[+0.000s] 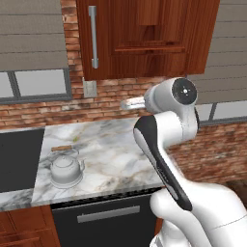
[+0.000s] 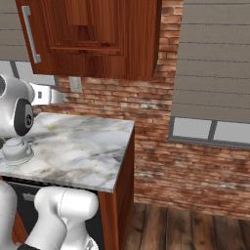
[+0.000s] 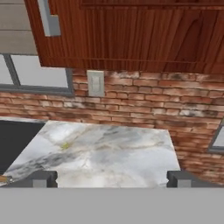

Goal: Open the cabinet. Pick the sponge and place it next to the sink. Then close the cabinet.

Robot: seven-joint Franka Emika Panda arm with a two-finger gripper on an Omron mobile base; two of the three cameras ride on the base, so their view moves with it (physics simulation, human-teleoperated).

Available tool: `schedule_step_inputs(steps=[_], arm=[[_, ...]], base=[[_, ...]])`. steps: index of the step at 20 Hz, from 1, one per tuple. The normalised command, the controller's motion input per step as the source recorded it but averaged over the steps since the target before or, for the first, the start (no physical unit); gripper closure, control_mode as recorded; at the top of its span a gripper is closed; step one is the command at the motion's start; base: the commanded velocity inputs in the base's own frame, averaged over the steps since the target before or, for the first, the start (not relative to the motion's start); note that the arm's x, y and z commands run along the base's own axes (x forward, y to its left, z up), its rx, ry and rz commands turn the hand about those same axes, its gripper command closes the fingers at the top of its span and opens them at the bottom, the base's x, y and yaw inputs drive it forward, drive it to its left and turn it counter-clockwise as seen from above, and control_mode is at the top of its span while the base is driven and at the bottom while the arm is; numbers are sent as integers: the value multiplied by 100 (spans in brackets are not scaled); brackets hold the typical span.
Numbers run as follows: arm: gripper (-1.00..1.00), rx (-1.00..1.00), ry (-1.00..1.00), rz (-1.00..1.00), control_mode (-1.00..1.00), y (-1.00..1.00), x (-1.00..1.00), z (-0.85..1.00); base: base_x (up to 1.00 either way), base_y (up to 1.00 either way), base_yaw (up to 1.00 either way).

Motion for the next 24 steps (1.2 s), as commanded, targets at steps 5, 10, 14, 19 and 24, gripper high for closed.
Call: schedule_step_inputs(steps=[5,10,14,19,24], arm=[[-100,0,0,5,-100,53,-43,5],[-100,7,2,23,-100,9,-13,54],[-100,13,8,32,-100,0,-1,90],[-100,9,13,24,-100,0,0,74],[-100,-4,22,9,-100,28,1,11]], base=[[0,0,0],[0,0,0],[0,0,0],[0,0,0],[0,0,0]])
